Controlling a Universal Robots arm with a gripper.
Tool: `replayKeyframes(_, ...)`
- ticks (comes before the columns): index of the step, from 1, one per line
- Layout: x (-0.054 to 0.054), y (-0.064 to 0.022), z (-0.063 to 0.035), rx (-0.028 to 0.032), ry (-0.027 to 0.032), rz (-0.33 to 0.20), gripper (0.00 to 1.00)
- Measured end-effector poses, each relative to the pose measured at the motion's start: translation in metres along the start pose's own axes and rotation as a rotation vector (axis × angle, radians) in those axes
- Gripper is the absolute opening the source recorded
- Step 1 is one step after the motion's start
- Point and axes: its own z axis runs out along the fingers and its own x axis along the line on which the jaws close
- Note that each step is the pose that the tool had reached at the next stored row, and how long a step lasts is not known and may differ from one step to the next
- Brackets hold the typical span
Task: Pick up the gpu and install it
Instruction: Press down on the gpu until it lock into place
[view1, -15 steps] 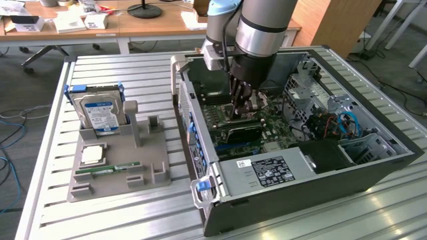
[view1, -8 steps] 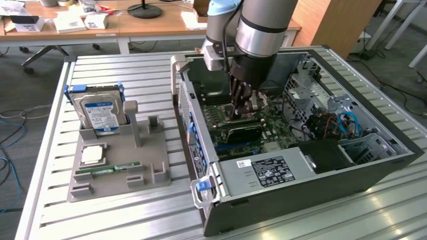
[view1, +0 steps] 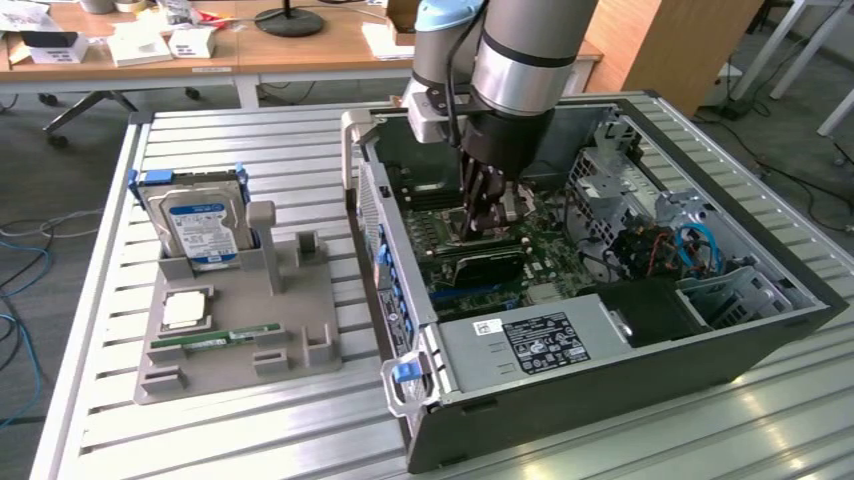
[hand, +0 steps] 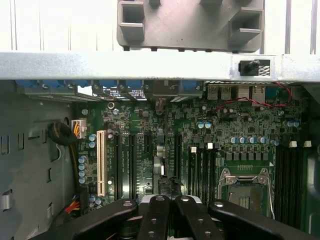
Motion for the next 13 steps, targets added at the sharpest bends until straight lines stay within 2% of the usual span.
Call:
replayKeyframes(7,0.0001,-0.0001,0.0059,0.0,-0.0001,0.0,0.11)
replayKeyframes(13,-0.0006,0.0001,0.0064,0.0001,-0.0002,0.0,0.11)
